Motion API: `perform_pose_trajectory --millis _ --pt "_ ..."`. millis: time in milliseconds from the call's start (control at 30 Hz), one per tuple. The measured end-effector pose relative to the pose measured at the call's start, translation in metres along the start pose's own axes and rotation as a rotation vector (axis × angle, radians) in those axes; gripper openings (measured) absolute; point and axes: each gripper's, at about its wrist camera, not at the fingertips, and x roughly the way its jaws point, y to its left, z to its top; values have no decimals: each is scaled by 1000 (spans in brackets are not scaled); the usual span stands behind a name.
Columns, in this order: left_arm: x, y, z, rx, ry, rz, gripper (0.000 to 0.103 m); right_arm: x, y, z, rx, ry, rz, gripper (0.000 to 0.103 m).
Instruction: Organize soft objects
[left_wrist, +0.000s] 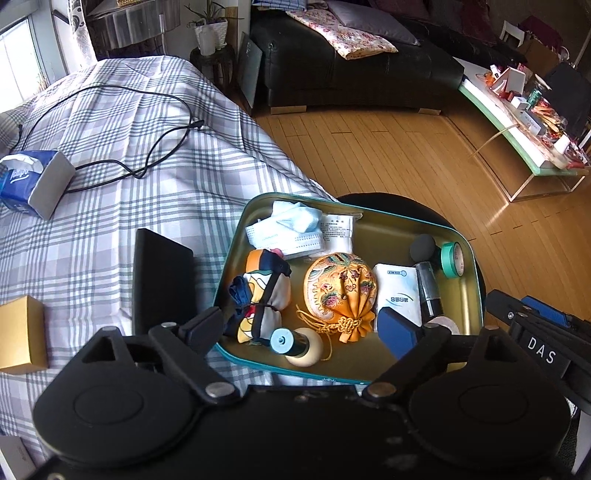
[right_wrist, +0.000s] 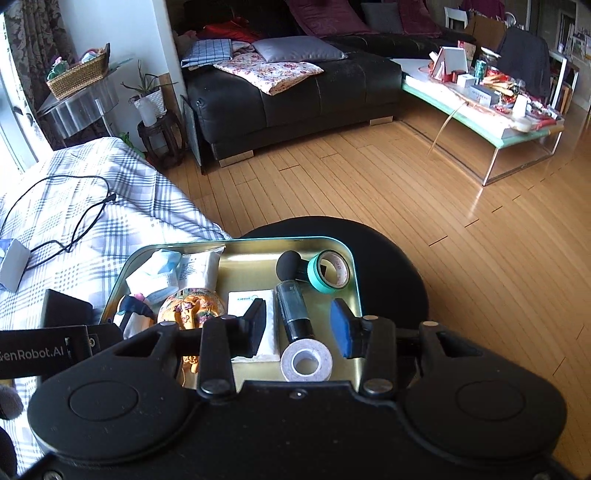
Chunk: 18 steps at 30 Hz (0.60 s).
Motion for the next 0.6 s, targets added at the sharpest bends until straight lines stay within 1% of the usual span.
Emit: perform_pose_trajectory --millis 133,300,467,600 --pt "-14 10 -9 -14 -21 5 94 -11 8 -4 -16 -16 -13 42" --pt "-29 22 -21 -27 -49 23 99 -24 14 -9 -17 -31 -30 42" --pt "-44 33 -34 -39 -74 27 102 -34 22 -15 -39 -45 -55 42" --pt "-58 40 -41 -55 -94 20 102 -41 30 -18 -54 -54 -66 42"
